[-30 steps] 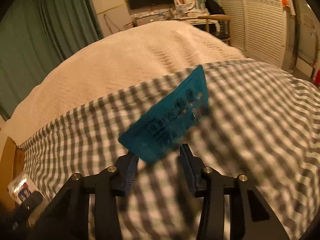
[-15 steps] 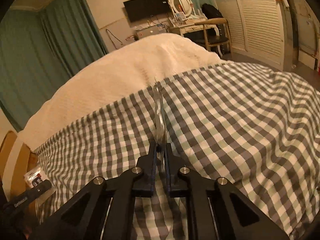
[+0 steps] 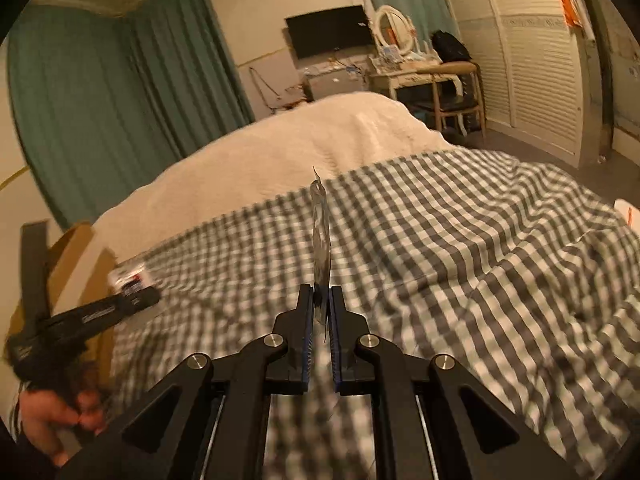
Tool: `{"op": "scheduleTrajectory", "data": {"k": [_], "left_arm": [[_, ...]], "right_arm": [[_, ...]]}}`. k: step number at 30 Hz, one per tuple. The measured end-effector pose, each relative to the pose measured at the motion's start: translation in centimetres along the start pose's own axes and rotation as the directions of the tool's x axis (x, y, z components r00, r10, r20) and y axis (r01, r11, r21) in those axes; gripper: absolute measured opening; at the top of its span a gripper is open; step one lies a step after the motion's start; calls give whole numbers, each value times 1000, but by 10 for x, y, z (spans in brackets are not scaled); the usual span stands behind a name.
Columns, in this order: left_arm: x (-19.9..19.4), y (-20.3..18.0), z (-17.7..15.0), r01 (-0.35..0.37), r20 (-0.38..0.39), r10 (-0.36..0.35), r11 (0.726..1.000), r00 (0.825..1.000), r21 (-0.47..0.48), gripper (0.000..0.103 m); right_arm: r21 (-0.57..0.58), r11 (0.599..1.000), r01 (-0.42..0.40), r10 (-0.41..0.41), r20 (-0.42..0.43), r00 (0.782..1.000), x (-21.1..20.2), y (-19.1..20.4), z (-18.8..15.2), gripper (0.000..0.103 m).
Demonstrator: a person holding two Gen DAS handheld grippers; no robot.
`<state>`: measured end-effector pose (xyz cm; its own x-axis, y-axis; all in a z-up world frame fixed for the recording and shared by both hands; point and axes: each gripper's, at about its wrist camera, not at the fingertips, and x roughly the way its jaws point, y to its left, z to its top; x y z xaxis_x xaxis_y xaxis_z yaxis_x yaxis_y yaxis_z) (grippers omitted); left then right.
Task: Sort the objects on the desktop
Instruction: 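Carry the sachet and blister pack into the cardboard box and release both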
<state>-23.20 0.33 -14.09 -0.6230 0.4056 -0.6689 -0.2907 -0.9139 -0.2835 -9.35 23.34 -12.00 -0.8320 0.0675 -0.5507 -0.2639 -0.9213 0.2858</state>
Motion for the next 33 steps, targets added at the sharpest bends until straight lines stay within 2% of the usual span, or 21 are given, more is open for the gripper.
{"op": "scheduleTrajectory", "data": {"k": [7,11,14,18,21,23,27,28,29,31,32,33], "left_arm": [[-74,-5,13,31,56,-31,999,998,11,11],[-119,11,35,-5,112,4,1000,994,10,11],[-149,34,52,-44,134,43,999,990,0,11],[-175,72,70,-133,135,135,991,982,-24,11],[-187,106,74,-222,122,223,975,967,-25,11],[-193,134,71,-290,107,293,956,950,-42,11],[-191,172,60,-349,46,351,936,935,-56,11],[-190,179,56,-365,37,367,929,929,-56,13],[-188,184,53,-379,24,381,924,924,-52,18],[-183,193,45,-396,0,396,917,918,-43,52],[-182,194,43,-412,-5,412,910,911,-44,86],[-182,194,40,-430,3,431,901,902,-50,103]], "right_arm": [[-37,995,-93,95,59,994,-78,43,1,7],[-87,983,-163,170,79,982,-107,77,14,7],[-113,964,-239,247,62,967,-118,112,24,7],[-159,925,-345,353,22,935,-115,166,36,7],[-164,885,-436,437,-30,899,-101,206,38,7],[-173,863,-474,469,-73,880,-86,234,36,7],[-192,825,-531,504,-174,846,-58,288,25,7],[-198,822,-534,503,-190,843,-50,298,22,7],[-203,819,-537,498,-214,841,-42,309,20,7],[-194,824,-532,484,-245,840,-32,317,17,10],[-186,836,-516,467,-253,847,-29,319,16,19],[-175,839,-515,466,-257,847,-28,316,17,26]]}}
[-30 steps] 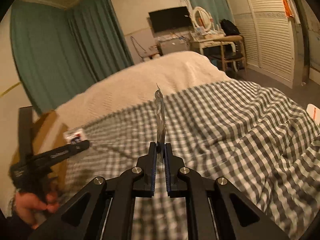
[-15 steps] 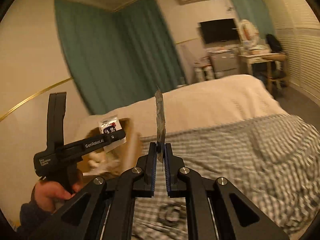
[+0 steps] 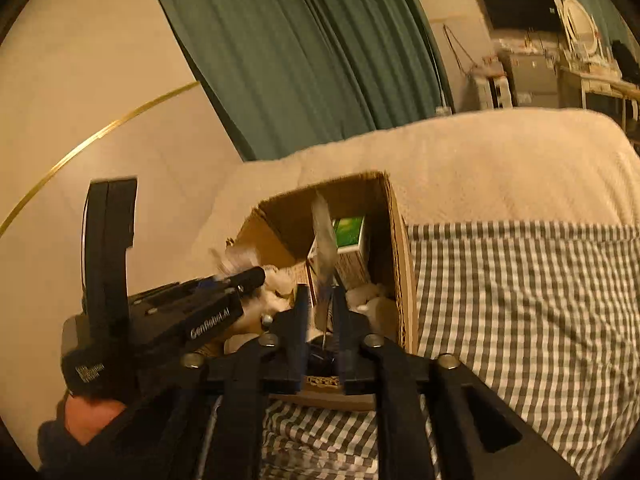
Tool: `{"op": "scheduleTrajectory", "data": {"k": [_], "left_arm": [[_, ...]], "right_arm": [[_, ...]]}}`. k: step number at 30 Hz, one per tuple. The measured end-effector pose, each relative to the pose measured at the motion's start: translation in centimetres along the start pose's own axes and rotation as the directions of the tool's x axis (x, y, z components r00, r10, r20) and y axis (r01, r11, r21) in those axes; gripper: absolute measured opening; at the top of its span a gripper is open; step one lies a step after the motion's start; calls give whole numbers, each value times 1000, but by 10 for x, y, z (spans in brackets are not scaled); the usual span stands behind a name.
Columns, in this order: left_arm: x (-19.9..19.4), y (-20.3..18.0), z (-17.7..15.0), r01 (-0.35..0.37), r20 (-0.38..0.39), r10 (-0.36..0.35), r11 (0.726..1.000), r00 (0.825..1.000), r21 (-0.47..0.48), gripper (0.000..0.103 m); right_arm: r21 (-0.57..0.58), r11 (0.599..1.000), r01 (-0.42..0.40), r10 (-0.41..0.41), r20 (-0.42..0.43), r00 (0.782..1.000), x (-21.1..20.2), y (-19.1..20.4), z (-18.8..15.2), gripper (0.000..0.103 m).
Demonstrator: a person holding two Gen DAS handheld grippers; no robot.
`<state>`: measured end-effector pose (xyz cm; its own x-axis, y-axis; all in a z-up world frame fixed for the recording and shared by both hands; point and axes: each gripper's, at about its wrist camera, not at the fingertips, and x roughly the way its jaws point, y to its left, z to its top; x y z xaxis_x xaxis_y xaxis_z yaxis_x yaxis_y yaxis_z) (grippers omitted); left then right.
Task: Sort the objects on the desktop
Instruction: 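Carry the sachet and blister pack into the cardboard box and release both, then grasp the dark bead bracelet with the left tool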
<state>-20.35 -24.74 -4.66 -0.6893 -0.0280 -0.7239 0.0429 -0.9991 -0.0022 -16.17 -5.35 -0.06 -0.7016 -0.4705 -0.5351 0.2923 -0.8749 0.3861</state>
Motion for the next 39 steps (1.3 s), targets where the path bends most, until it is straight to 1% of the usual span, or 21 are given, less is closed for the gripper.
{"op": "scheduleTrajectory", "data": {"k": [1,2,4,6,9,12,14,15,16,19,22,26,29,30,31,33,34,35,36,37,39], "left_arm": [[-2,1,-3,-15,22,15,1000,1000,-11,103],[-4,1,-4,-15,29,16,1000,999,-19,103],[-4,-2,-4,6,18,-6,1000,1000,-27,103],[-17,-11,-6,38,28,-38,999,999,-25,103],[-43,-36,-10,69,66,-70,998,995,7,103],[-66,-66,-21,143,76,-145,989,987,33,103],[-77,-90,-34,189,81,-192,981,978,42,103],[-80,-103,-41,204,79,-207,978,975,49,103],[-83,-116,-49,213,75,-217,975,973,57,103],[-77,-148,-76,229,42,-232,971,972,69,103],[-66,-166,-96,247,22,-248,968,969,45,103],[-35,-185,-117,249,-47,-247,968,968,35,102],[-12,-203,-131,234,-106,-226,970,968,65,94],[-6,-208,-133,220,-127,-209,972,970,81,85],[3,-212,-134,203,-148,-188,975,971,94,81],[21,-216,-133,174,-202,-151,980,968,100,59],[33,-215,-133,168,-237,-142,982,961,90,52],[40,-214,-134,160,-259,-134,984,957,78,42],[50,-212,-137,153,-289,-129,986,949,62,39],[60,-209,-138,145,-320,-124,988,939,43,39],[70,-207,-142,148,-350,-129,989,928,28,39]], "right_arm": [[10,1000,4,-4,8,1000,-4,-4,1,42],[28,1000,11,-11,27,1000,-11,-11,0,55],[54,998,24,-27,57,998,-28,-22,2,56],[58,997,46,-51,74,996,-45,-27,3,56],[25,992,121,-123,101,987,-82,-37,2,56],[-7,977,211,-209,129,969,-125,-55,-1,56],[-19,966,258,-253,144,957,-144,-67,-3,56],[-16,957,291,-285,160,945,-158,-73,-8,56],[-9,953,302,-296,167,941,-167,-77,-11,56],[37,946,323,-324,169,931,-190,-96,-30,56],[53,939,339,-343,153,927,-197,-115,-50,56],[61,939,339,-344,127,930,-197,-137,-74,56],[66,938,342,-348,132,928,-200,-154,-91,56],[69,937,343,-350,133,927,-201,-160,-95,56],[77,935,346,-353,132,926,-200,-167,-99,56],[92,932,351,-360,127,924,-198,-180,-104,56],[95,930,355,-365,124,923,-196,-186,-106,56],[97,929,357,-367,122,922,-194,-191,-107,56],[97,928,360,-370,121,921,-191,-195,-109,56],[95,928,361,-371,121,921,-189,-199,-110,56],[96,930,355,-365,114,924,-183,-206,-112,56]]}}
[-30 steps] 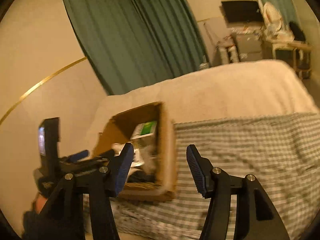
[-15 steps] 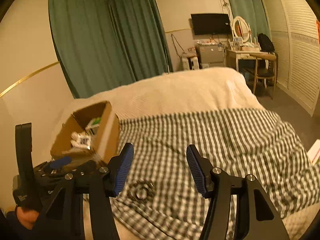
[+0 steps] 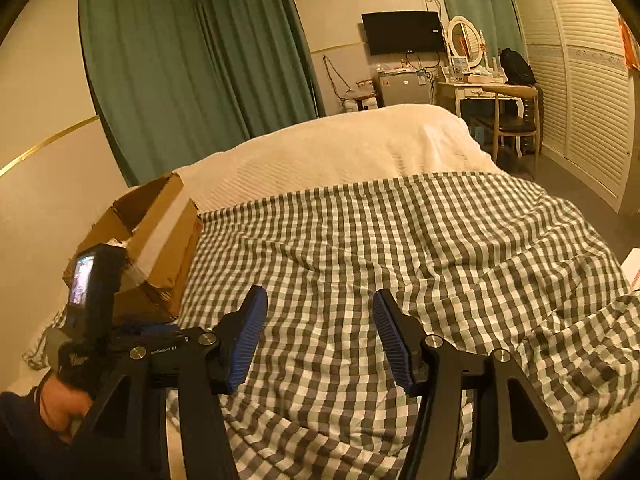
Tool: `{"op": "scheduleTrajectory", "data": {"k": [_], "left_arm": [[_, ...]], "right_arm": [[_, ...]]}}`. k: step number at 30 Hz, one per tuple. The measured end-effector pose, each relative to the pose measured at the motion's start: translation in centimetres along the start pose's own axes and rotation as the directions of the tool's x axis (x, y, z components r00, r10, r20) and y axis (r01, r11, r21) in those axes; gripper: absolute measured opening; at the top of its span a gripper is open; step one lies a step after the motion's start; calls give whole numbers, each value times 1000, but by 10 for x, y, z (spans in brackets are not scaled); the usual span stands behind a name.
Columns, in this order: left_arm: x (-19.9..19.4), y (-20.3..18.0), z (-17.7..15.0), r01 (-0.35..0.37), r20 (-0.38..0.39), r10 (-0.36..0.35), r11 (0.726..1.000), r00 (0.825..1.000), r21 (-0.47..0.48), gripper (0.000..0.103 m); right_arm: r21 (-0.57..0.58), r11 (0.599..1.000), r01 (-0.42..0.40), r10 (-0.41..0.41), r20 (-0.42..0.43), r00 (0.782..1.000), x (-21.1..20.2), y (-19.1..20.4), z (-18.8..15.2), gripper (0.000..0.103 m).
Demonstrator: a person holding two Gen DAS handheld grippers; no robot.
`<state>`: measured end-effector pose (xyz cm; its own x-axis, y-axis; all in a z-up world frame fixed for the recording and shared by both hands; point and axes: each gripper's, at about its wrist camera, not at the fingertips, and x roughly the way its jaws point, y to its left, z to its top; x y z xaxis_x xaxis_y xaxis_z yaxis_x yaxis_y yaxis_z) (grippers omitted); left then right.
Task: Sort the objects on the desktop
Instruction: 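Grasp the dark bead bracelet with the left tool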
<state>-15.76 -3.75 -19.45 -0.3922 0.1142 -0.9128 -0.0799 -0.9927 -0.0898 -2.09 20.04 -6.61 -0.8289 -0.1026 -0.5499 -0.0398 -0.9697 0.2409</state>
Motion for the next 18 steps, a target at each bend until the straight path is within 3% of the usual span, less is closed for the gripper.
{"op": "scheduleTrajectory", "data": {"k": [4,5,6,9,11,18], "left_arm": [[9,-9,-2,13,-33,-11,999,999,50,37],[11,-9,-2,10,-34,-8,999,999,48,17],[12,-9,-2,11,-33,-9,999,999,45,11],[2,-6,-3,47,4,-47,998,999,37,11],[-16,-2,-5,85,75,-88,996,993,34,11],[-62,12,-7,183,274,-181,983,944,19,11]], "right_arm": [[31,999,-17,18,-16,1000,13,-9,-7,56],[41,999,-20,21,-22,1000,16,-12,-9,56],[54,998,-23,25,-29,999,18,-15,-10,56],[75,997,-18,21,-38,999,21,-18,-14,56],[71,997,-14,17,-40,999,21,-16,-15,56],[52,998,-44,48,-90,995,32,5,-22,56]]}}
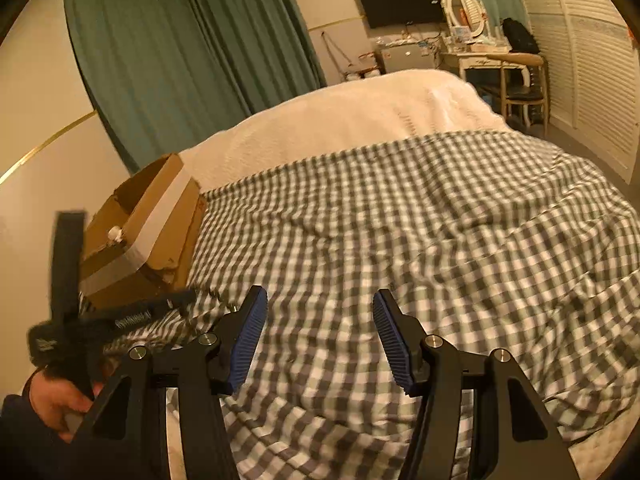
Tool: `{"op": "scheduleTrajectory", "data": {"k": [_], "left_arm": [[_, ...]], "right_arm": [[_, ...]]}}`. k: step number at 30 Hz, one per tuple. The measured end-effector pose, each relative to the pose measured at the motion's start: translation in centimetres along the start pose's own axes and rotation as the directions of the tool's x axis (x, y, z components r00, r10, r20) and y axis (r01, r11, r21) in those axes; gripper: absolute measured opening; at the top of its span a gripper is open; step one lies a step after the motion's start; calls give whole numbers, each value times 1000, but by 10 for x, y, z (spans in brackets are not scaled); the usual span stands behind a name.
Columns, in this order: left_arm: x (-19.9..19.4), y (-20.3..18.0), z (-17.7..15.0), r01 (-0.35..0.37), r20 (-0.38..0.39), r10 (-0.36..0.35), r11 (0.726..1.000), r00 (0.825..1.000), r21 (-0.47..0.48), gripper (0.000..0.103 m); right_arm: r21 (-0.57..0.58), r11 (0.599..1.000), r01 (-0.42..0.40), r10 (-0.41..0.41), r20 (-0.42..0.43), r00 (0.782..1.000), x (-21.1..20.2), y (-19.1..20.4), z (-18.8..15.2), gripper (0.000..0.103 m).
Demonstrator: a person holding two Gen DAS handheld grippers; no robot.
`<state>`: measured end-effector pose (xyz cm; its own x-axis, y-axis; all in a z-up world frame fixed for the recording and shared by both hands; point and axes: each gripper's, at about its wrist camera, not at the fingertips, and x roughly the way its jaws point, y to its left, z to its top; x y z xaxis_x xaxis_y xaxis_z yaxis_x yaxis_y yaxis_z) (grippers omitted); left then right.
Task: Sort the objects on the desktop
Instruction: 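Grasp the dark bead bracelet with the left tool, then carry the bracelet into the box with the left tool while the right tool carries a small black item there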
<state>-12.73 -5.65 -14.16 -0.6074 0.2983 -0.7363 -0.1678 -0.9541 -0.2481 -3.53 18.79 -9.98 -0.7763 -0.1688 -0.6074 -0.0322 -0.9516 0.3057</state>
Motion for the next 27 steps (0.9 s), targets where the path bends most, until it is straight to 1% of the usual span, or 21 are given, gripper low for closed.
{"op": "scheduleTrajectory", "data": {"k": [2,3,5,7,10,12,13,14,16,18,20,24,27], "left_arm": [[-12,1,5,45,44,-44,999,998,-3,11],[-13,-1,9,49,59,-49,999,997,5,11],[-22,-3,14,41,95,-44,999,995,28,11],[-21,-4,19,44,95,-47,998,994,39,11],[-23,1,25,18,93,-22,999,995,47,11],[-26,4,28,-11,104,5,999,995,50,11],[-22,0,30,-22,111,16,998,994,57,11],[-26,4,31,-31,123,24,998,992,60,11],[-32,15,33,-26,128,19,998,992,54,11],[-42,28,32,-44,138,38,998,990,41,11],[-41,32,33,-54,142,49,998,989,37,11],[-40,47,32,-45,128,43,999,991,12,11],[-36,55,30,-38,115,38,999,993,-7,11]], "right_arm": [[-12,1000,-9,9,-23,1000,8,8,-2,56],[-19,1000,-9,8,-36,999,12,11,-3,56],[-30,1000,-5,3,-61,998,20,17,-4,56],[-31,999,-18,16,-83,996,27,22,-3,56],[-39,998,-46,41,-116,992,41,33,-1,56],[-53,996,-68,60,-143,988,52,45,-1,56],[-68,994,-85,74,-160,984,61,54,-1,56],[-85,992,-96,80,-175,981,69,62,-2,56],[-141,983,-116,85,-214,973,86,82,-5,56],[-201,970,-136,82,-253,964,104,105,-9,56],[-231,959,-163,94,-283,954,120,121,-12,56],[-240,952,-190,103,-335,937,157,142,-15,56],[-246,955,-165,63,-375,925,181,147,-22,56]]}}
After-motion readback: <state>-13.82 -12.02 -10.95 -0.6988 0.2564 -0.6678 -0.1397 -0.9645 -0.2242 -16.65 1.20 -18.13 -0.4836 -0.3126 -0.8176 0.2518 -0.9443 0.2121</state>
